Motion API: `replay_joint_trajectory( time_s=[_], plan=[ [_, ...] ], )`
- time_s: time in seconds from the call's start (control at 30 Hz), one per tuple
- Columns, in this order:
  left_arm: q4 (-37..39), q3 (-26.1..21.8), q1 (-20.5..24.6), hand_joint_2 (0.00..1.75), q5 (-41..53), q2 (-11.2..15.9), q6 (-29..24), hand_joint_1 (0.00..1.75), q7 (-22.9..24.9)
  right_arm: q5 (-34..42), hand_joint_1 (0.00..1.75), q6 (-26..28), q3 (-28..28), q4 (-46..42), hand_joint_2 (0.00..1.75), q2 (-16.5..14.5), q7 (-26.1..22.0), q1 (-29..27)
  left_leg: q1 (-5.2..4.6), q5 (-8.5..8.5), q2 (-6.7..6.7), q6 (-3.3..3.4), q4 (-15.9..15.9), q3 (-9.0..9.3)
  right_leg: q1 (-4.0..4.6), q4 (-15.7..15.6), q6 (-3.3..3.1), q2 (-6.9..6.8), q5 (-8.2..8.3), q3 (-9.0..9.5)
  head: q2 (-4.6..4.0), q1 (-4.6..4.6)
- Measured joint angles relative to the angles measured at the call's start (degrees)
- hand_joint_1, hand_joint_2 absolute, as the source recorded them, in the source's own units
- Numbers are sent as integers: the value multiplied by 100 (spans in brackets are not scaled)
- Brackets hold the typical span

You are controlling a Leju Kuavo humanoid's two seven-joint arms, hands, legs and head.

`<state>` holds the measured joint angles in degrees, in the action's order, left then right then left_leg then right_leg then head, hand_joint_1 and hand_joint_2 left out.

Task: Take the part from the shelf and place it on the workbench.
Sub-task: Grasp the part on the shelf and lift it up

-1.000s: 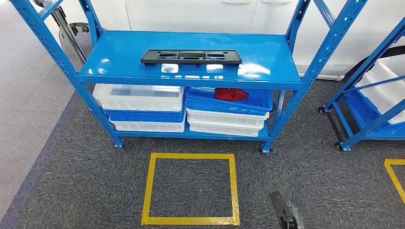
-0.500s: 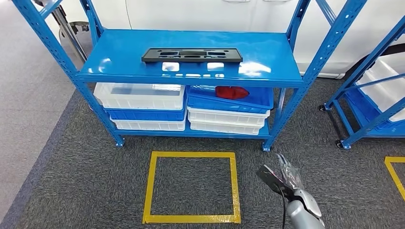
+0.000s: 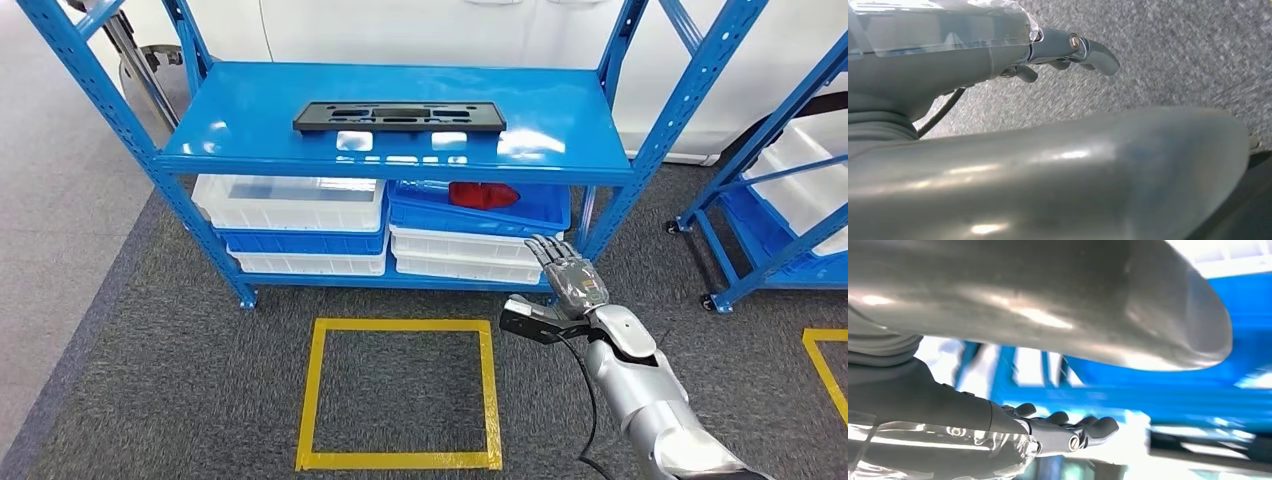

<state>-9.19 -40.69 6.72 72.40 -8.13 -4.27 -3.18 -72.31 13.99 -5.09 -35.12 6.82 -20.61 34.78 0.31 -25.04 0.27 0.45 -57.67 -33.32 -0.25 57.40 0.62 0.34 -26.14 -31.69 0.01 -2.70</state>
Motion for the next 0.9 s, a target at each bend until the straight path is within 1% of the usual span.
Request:
replay_joint_trajectory(
  time_s=[0.07, 0.1, 0.13, 0.17, 0.2, 0.23, 0.27, 0.3, 0.33, 0.37, 0.4, 0.43, 0.47, 0.5, 0.57, 0.6, 0.63, 0.67, 0.7, 0.73, 0.77, 0.8, 0.83, 0.9],
  plan=[
    [-10, -63, 52, 0, 121, -19, -7, 0, -10, -84, 0, 10, -301, -69, 0, 56, -9, 161, 9, 1, -2, 62, 25, 21, -11, 58, 62, -4, -7, -12, 0, 1],
    [-16, -89, 74, 0, 175, -26, -9, 0, -17, -115, 0, 14, -436, -94, 0, 82, -17, 237, 13, 4, -2, 89, 36, 45, -20, 179, 85, -7, -77, -66, -1, 1],
    [-22, -113, 98, 0, 224, -36, -11, 0, -29, -139, 0, 17, -560, -112, 0, 110, -23, 307, 17, 7, -3, 110, 44, 65, -29, 405, 108, -10, -198, -178, -1, 1],
    [-28, -137, 121, 0, 269, -46, -12, 0, -44, -150, 0, 25, -673, -121, 0, 138, -21, 369, 16, 4, -3, 126, 47, 76, -35, 750, 129, -12, -365, -362, -1, 2],
    [-34, -161, 138, 0, 305, -55, -12, 0, -60, -154, 0, 34, -774, -122, 0, 164, -10, 418, 9, -4, -5, 140, 44, 80, -38, 1144, 144, -13, -532, -587, 0, 2],
    [-37, -180, 148, 0, 336, -62, -12, 0, -73, -141, 0, 43, -868, -123, 0, 191, 12, 449, 2, -16, -7, 149, 41, 87, -40, 1473, 153, -13, -642, -792, 0, 2],
    [-40, -194, 152, 0, 359, -65, -11, 0, -82, -114, 0, 49, -959, -131, 0, 219, 36, 466, -5, -33, -11, 157, 36, 101, -41, 1645, 149, -13, -656, -929, 0, 2],
    [-43, -203, 153, 0, 374, -66, -10, 0, -87, -73, 0, 50, -1042, -152, 0, 252, 55, 479, -12, -55, -17, 160, 31, 124, -41, 1586, 132, -13, -541, -957, 0, 2],
    [-44, -210, 153, 0, 384, -67, -7, 0, -90, -24, 0, 41, -1112, -187, 0, 288, 69, 499, -18, -81, -22, 158, 26, 156, -39, 1319, 108, -14, -325, -883, -1, 2],
    [-45, -215, 156, 0, 386, -70, -3, 0, -91, 33, 0, 17, -1187, -244, 0, 334, 80, 537, -25, -111, -26, 153, 22, 192, -33, 898, 78, -14, -44, -740, -1, 2],
    [-45, -219, 159, 0, 388, -77, 0, 0, -91, 90, 0, -19, -1257, -303, 0, 384, 95, 595, -36, -134, -26, 143, 20, 219, -16, 518, 50, -19, 150, -603, -1, 2],
    [-46, -222, 165, 0, 389, -84, 2, 0, -90, 145, 0, -76, -1336, -364, 0, 438, 110, 674, -40, -152, -27, 125, 19, 223, 7, 234, 15, -22, 269, -502, -1, 2],
    [-48, -224, 172, 0, 388, -89, 0, 0, -90, 199, 0, -140, -1421, -429, 0, 497, 122, 755, -42, -162, -26, 101, 16, 226, 31, 69, -20, -23, 325, -454, 0, 2],
    [-50, -226, 178, 0, 386, -92, -2, 0, -89, 245, 0, -200, -1498, -480, 0, 548, 131, 831, -43, -160, -25, 72, 4, 219, 51, 42, -50, -25, 301, -449, 1, 2],
    [-53, -229, 186, 0, 380, -91, -9, 0, -87, 339, 0, -303, -1651, -570, 0, 636, 128, 984, -47, -184, -24, 14, -46, 213, 29, 0, -102, -18, 337, -417, 1, 2],
    [-54, -231, 189, 0, 376, -91, -12, 0, -87, 394, 0, -340, -1727, -601, 0, 664, 117, 1077, -48, -242, -24, -15, -144, 175, 10, -16, -123, -16, 335, -393, 1, 1],
    [-54, -232, 193, 0, 374, -90, -14, 0, -90, 451, 0, -376, -1802, -622, 0, 689, 103, 1179, -43, -355, -25, -40, -331, 86, -8, -31, -143, -13, 335, -371, 1, 1],
    [-54, -234, 196, 0, 372, -90, -16, 0, -97, 501, 0, -401, -1874, -637, 0, 706, 86, 1276, -27, -516, -26, -68, -636, -63, -11, -39, -158, -13, 331, -361, 1, 1],
    [-54, -238, 198, 0, 371, -90, -16, 0, -106, 539, 0, -421, -1943, -645, 0, 728, 70, 1359, -14, -693, -27, -93, -1019, -261, -9, -40, -174, -13, 323, -356, 0, 1],
    [-54, -244, 194, 0, 370, -90, -16, 0, -116, 564, 0, -436, -2005, -647, 0, 747, 59, 1417, 1, -830, -27, -115, -1378, -459, -6, -38, -183, -14, 316, -353, 0, 2],
    [-54, -251, 188, 0, 371, -90, -17, 0, -128, 581, 0, -443, -2065, -654, 0, 761, 50, 1451, 15, -883, -26, -135, -1613, -607, -4, -36, -186, -13, 308, -347, 0, 2],
    [-54, -259, 183, 0, 371, -90, -17, 0, -137, 593, 0, -447, -2116, -665, 0, 775, 44, 1470, 26, -823, -25, -150, -1650, -666, -4, -32, -185, -11, 299, -338, 0, 2],
    [-55, -266, 180, 0, 371, -90, -19, 0, -145, 601, 0, -450, -2166, -678, 0, 784, 41, 1486, 37, -649, -24, -159, -1468, -623, -6, -25, -179, -7, 288, -327, 1, 2],
    [-56, -275, 186, 0, 371, -90, -22, 0, -157, 615, 0, -451, -2253, -710, 0, 797, 41, 1532, 47, -180, -23, -148, -739, -363, -8, 4, -150, 3, 259, -309, -1, 2]
  ],
)
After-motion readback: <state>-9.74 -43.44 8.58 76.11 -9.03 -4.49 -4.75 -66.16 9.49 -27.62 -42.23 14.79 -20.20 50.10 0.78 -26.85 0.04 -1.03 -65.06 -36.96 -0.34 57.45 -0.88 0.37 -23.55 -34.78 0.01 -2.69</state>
